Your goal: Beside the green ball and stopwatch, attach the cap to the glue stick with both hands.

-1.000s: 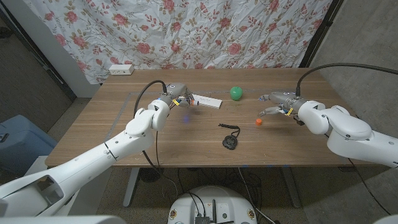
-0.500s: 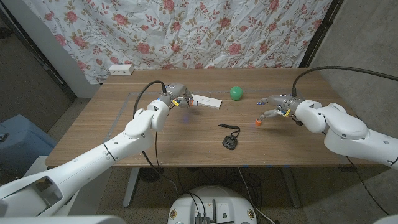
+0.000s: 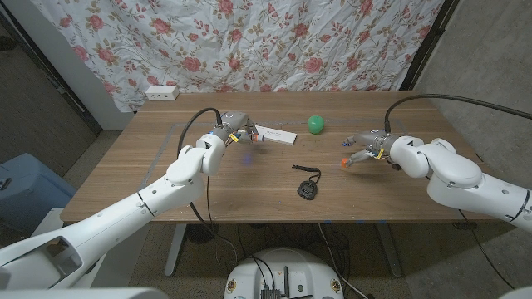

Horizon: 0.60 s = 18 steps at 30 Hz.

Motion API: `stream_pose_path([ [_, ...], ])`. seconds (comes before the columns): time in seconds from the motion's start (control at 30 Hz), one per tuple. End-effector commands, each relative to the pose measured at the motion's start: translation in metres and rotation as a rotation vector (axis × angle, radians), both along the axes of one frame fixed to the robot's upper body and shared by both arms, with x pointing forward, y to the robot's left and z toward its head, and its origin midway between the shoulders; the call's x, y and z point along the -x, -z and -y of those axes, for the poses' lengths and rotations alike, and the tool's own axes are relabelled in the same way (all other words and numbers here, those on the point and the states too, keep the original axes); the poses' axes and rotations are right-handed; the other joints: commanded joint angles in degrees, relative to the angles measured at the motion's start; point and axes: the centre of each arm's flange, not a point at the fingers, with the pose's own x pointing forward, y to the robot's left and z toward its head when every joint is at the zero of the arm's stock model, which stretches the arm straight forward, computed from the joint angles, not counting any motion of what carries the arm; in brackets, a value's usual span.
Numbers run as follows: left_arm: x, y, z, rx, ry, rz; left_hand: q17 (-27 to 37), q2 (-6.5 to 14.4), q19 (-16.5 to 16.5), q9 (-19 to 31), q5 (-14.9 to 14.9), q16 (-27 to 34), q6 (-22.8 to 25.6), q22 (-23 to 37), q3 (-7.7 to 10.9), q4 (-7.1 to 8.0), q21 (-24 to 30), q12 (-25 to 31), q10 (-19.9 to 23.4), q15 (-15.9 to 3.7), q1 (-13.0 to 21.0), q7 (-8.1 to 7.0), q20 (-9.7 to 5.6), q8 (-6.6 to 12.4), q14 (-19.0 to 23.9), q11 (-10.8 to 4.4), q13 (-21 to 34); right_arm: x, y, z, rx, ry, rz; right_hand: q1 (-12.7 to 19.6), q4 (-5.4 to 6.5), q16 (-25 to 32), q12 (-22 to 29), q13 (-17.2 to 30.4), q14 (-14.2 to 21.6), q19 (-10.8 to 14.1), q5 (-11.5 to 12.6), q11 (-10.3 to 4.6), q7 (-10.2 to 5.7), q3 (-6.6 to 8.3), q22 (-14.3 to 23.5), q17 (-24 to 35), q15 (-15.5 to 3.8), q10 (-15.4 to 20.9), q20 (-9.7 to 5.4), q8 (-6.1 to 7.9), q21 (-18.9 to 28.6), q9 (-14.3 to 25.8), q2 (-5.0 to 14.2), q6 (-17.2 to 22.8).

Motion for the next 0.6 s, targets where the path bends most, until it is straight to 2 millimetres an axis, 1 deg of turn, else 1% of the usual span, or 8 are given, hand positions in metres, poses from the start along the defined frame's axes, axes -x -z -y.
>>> stream_pose_path([
  [0.03,0.001,0.001,0.000,-0.017,0.002,0.006,0.03,1.85,-0.32,0.09,0.41,0.04,5.45,0.16,-0.03,0.10,0.23,0.22,3.56,-7.18,-1.38,4.67,-2.78,0.10,-0.25,-0.13,0.56,-0.008,0.011,-0.004,0.036,0.022,0.001,1.03,-0.13,0.36,0.01,0.15,0.51,0.75,0.30,0.09,-0.29,0.50,0.17,0.10,0.01,0.79,0.26,0.51,0.27,0.17,0.30,0.77],
  [0.3,0.002,0.001,-0.001,-0.025,-0.001,0.010,0.03,1.91,-0.36,0.10,0.41,0.05,5.55,0.16,-0.10,0.13,0.23,0.25,3.69,-7.16,-1.45,4.77,-2.96,0.10,-0.23,-0.10,0.57,-0.014,0.016,-0.005,0.050,0.031,-0.005,1.93,-0.07,0.53,0.22,0.09,1.19,1.27,0.34,-0.13,-0.67,0.58,0.17,0.10,-0.28,1.95,0.34,0.63,0.29,0.15,0.37,1.21],
  [0.47,0.002,0.001,-0.001,-0.023,-0.007,0.007,0.03,1.95,-0.38,0.10,0.41,0.06,5.56,0.16,-0.13,0.13,0.23,0.26,3.75,-7.15,-1.47,4.95,-2.94,0.08,-0.21,-0.11,0.58,-0.017,0.020,-0.007,0.061,0.038,-0.014,2.39,0.02,0.66,0.31,0.06,1.71,1.53,0.28,-0.02,-1.03,0.55,0.17,0.10,-0.64,2.61,0.38,0.71,0.28,0.13,0.40,1.55],
  [0.6,0.002,0.003,-0.001,-0.029,-0.007,0.003,0.03,2.01,-0.40,0.10,0.41,0.06,5.50,0.16,-0.16,0.15,0.23,0.27,3.81,-7.10,-1.50,4.95,-2.90,0.03,-0.18,-0.11,0.59,-0.019,0.023,-0.009,0.066,0.046,-0.013,2.65,0.10,0.71,0.39,0.04,1.96,1.84,0.21,0.04,-1.15,0.49,0.18,0.10,-0.53,3.16,0.50,0.71,0.31,0.12,0.39,1.65],
])
